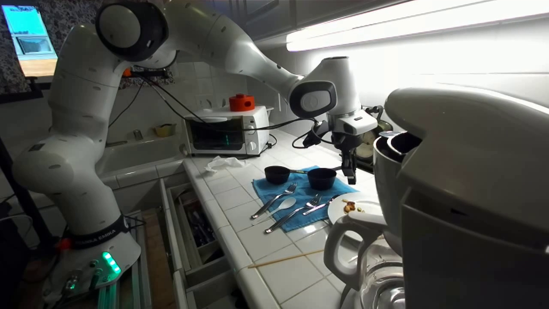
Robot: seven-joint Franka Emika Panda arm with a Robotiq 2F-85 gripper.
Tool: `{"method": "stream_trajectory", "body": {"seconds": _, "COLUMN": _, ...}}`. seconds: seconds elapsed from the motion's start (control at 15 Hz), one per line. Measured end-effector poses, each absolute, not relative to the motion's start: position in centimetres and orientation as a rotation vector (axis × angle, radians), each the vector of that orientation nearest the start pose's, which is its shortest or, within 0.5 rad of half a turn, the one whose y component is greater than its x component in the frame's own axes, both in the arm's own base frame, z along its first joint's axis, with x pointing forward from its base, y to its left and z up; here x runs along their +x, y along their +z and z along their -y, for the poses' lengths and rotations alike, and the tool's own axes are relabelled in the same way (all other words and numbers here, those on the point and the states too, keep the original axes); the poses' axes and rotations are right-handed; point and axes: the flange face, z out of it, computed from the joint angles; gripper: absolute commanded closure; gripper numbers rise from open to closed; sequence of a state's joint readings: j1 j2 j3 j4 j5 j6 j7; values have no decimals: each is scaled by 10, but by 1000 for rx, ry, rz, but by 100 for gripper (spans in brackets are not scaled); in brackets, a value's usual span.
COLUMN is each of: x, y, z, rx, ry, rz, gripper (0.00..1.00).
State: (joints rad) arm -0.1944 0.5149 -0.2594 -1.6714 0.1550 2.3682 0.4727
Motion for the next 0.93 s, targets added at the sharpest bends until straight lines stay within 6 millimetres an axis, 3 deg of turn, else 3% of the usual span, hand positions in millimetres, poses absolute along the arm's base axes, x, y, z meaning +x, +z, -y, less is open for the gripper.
{"method": "stream_trajectory", "body": {"seconds": 0.2, "x": 637, "y": 320, "z": 277, "rx": -2777, "ry": -285, "rz": -1446, "gripper": 64}}
{"method": "stream_trajectory", "body": {"seconds": 0.33, "x": 637, "y": 310, "z": 276, "rx": -2786, "ry": -263, "rz": -1442, "gripper": 69}}
{"method": "stream_trajectory", "body": {"seconds": 0.4, "x": 636, "y": 306, "z": 277, "rx": -2789, "ry": -255, "rz": -1442, "gripper": 79}}
{"method": "stream_trajectory", "body": {"seconds": 0.53, "x": 635, "y": 301, "z": 279, "rx": -2793, "ry": -243, "rz": -1443, "gripper": 81}}
{"method": "stream_trajectory", "body": {"seconds": 0.6, "x": 635, "y": 299, "z": 280, "rx": -2795, "ry": -239, "rz": -1443, "gripper": 87}}
{"method": "stream_trajectory", "body": {"seconds": 0.93, "x": 632, "y": 297, "z": 287, "rx": -2797, "ry": -236, "rz": -1450, "gripper": 86}}
